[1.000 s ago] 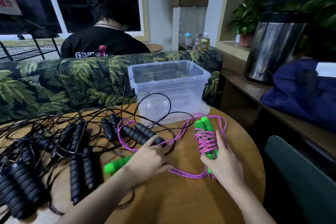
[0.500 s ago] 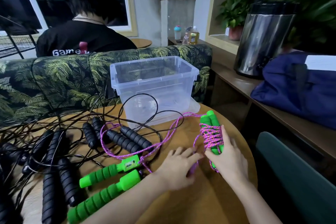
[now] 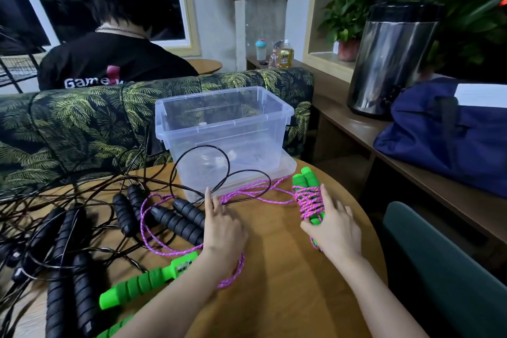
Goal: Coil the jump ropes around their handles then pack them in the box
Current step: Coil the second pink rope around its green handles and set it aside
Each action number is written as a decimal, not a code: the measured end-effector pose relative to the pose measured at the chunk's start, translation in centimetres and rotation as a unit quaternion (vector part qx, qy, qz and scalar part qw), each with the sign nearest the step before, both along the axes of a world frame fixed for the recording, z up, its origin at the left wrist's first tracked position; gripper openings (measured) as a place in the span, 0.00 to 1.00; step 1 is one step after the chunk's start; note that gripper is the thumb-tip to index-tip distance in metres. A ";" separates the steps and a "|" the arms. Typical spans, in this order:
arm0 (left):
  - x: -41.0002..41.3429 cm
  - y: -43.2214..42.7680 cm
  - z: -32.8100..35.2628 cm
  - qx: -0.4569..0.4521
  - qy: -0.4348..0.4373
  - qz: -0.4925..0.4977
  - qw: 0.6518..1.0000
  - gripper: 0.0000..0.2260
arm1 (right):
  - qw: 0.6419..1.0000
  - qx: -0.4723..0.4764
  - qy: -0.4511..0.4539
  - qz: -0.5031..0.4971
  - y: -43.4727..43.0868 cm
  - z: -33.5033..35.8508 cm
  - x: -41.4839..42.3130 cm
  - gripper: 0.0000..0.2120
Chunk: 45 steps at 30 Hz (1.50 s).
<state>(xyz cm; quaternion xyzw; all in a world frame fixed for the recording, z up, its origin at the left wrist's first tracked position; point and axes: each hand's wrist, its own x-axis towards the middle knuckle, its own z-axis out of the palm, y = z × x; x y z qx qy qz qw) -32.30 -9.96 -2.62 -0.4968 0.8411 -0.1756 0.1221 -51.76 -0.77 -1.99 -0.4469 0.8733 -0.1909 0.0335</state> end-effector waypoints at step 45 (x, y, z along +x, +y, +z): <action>27.0 7.3 3.1 0.140 0.424 -0.037 0.894 0.19 | 0.855 -0.218 0.109 0.457 3.2 -1.1 18.1 0.20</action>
